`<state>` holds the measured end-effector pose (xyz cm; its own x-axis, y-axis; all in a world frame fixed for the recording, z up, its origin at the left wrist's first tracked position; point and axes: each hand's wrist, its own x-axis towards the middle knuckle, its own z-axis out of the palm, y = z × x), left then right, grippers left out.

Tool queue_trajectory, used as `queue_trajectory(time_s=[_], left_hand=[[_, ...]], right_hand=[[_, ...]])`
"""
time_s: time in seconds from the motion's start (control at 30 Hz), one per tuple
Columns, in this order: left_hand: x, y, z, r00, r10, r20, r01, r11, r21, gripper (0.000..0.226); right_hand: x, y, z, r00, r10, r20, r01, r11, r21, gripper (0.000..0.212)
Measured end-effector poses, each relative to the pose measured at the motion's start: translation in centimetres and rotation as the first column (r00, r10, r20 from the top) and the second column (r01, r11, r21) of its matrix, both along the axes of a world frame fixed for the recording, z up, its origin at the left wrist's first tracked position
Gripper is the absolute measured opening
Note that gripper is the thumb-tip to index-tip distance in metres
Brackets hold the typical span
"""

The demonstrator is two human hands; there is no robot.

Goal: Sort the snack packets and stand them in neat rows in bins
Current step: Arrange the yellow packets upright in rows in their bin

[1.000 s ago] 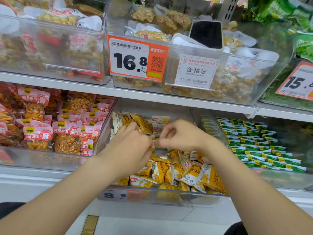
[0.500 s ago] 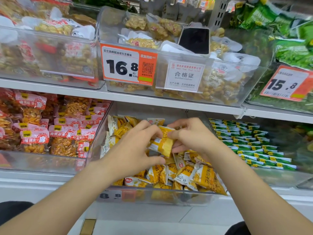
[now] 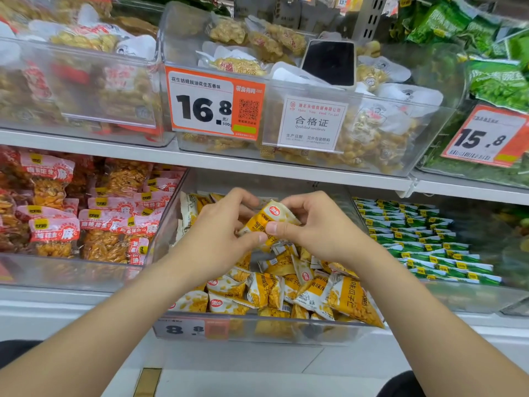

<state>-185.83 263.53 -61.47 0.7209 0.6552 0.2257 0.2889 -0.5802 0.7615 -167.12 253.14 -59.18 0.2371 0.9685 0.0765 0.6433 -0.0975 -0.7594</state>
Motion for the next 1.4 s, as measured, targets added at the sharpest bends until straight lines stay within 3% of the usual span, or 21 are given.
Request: queue_trajectory(time_s=[0.1, 0.2, 0.3, 0.4, 0.6, 0.67, 0.77, 0.87, 1.0, 1.13, 1.27, 1.4], left_hand=[[-0.4, 0.2, -0.5, 0.984, 0.068, -0.165, -0.018, 0.958, 0.287, 0.038], [-0.9, 0.2, -1.3, 0.956, 0.021, -0.292, 0.091, 0.927, 0.364, 0.021], [-1.2, 0.1, -1.9, 0.891, -0.096, -0.443, 0.278, 0.887, 0.369, 0.018], [-1.5, 0.1, -2.4, 0.798, -0.141, -0.586, 0.400, 0.851, 0.339, 0.029], [-1.8, 0.9, -2.5, 0.798, -0.169, -0.578, 0.418, 0.847, 0.329, 0.035], [-1.8, 0.8, -2.6, 0.810, -0.180, -0.558, 0.413, 0.851, 0.325, 0.039], [-1.7, 0.7, -2.5, 0.807, -0.206, -0.553, 0.428, 0.850, 0.307, 0.038], [-1.7, 0.9, -2.6, 0.782, -0.203, -0.589, 0.452, 0.835, 0.314, 0.038], [-1.6, 1.0, -2.9, 0.782, -0.181, -0.597, 0.450, 0.826, 0.339, 0.037], [-1.5, 0.9, -2.8, 0.796, -0.193, -0.574, 0.431, 0.847, 0.313, 0.037], [-1.3, 0.6, -2.4, 0.786, -0.190, -0.588, 0.426, 0.856, 0.293, 0.041], [-1.1, 0.4, -2.1, 0.766, -0.168, -0.621, 0.429, 0.853, 0.298, 0.042]], right_hand=[[0.7, 1.0, -0.4, 0.884, -0.174, 0.435, 0.200, 0.980, -0.014, 0.033], [0.8, 2.2, -1.0, 0.820, -0.174, 0.546, 0.256, 0.963, -0.078, 0.046], [0.3, 3.6, -2.6, 0.820, -0.037, 0.571, 0.187, 0.960, -0.206, 0.039], [-0.7, 4.6, -3.9, 0.801, 0.093, 0.592, 0.145, 0.928, -0.343, 0.032], [-0.9, 6.2, -4.2, 0.792, 0.064, 0.607, 0.177, 0.927, -0.330, 0.041], [-0.8, 6.2, -4.2, 0.815, 0.036, 0.579, 0.202, 0.918, -0.342, 0.051], [0.0, 6.1, -3.6, 0.746, -0.059, 0.663, 0.318, 0.907, -0.277, 0.072], [1.1, 5.2, -2.6, 0.725, -0.060, 0.686, 0.324, 0.909, -0.263, 0.062], [1.2, 2.8, -2.9, 0.790, 0.149, 0.595, 0.144, 0.898, -0.416, 0.034], [1.0, 2.2, -3.8, 0.774, 0.189, 0.605, 0.090, 0.912, -0.400, 0.041], [0.7, 2.4, -3.8, 0.687, 0.267, 0.676, 0.078, 0.898, -0.434, 0.055], [0.1, 2.4, -3.1, 0.647, 0.306, 0.699, 0.081, 0.883, -0.462, 0.039]])
